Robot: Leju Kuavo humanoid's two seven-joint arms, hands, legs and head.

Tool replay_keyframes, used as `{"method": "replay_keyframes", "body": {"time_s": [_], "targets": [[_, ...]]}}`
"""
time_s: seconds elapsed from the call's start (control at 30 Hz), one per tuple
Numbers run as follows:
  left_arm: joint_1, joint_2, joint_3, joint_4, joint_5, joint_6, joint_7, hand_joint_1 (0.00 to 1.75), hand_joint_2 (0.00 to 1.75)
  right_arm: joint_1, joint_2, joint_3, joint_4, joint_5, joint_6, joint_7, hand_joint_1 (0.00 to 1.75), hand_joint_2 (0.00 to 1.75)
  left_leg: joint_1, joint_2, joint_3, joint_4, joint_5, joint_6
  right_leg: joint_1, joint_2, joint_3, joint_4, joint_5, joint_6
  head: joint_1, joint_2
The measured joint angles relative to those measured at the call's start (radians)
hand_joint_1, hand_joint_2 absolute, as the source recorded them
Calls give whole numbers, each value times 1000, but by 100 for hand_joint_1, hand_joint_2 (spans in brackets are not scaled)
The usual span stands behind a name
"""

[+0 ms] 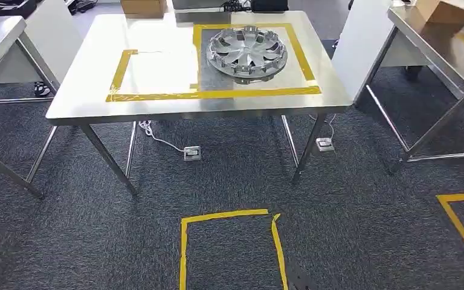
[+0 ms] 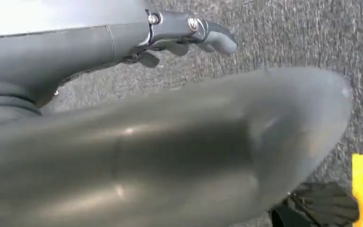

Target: Take the parts from the cabinet and place them on the table.

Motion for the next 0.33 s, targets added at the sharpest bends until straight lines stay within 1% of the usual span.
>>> {"method": "replay_keyframes", "body": {"time_s": [0.1, 0.13, 0.17, 0.23, 0.27, 0.3, 0.33], "targets": [[12, 10, -44, -11, 72, -29, -5, 0, 0, 42, 1, -4, -6, -57, 15, 18, 0, 0, 0, 0, 0, 0, -1, 0, 0, 0, 0, 0, -1, 0, 0, 0], [15, 14, -61, -15, 101, -39, -6, 0, 0, 57, 2, -4, -7, -79, 19, 28, 0, 0, -5, 0, -1, 4, -5, 3, -4, 0, 2, -3, 2, 4, 0, 0], [16, 22, -76, -22, 124, -48, -7, 0, 0, 73, 6, -6, -7, -98, 23, 30, 0, 0, -5, 1, -1, 4, -6, 8, -5, 0, 2, -3, 2, 8, 0, 0], [15, 27, -101, -48, 167, -65, -11, 0, 0, 111, 8, -15, -5, -131, 31, 45, 0, 0, -7, 0, -1, 3, -5, 12, -7, -4, 4, -4, 2, 11, 0, 0], [12, 28, -113, -65, 188, -72, -14, 0, 0, 131, 8, -17, -1, -145, 34, 48, 0, 0, 0, -4, 3, -9, 2, 18, -3, -8, 7, -4, 0, 15, 0, 0], [4, 28, -125, -81, 206, -80, -15, 0, 0, 155, 8, -20, 8, -161, 39, 56, 0, 0, 7, -1, 11, -21, 10, 20, -9, 13, 9, 12, -12, 20, 0, 0], [-4, 29, -134, -98, 220, -86, -16, 0, 0, 176, 8, -23, 18, -173, 40, 59, 0, 0, 9, 1, 12, -26, 14, 24, -9, 41, -7, 50, -50, 25, 4, 0]]}}
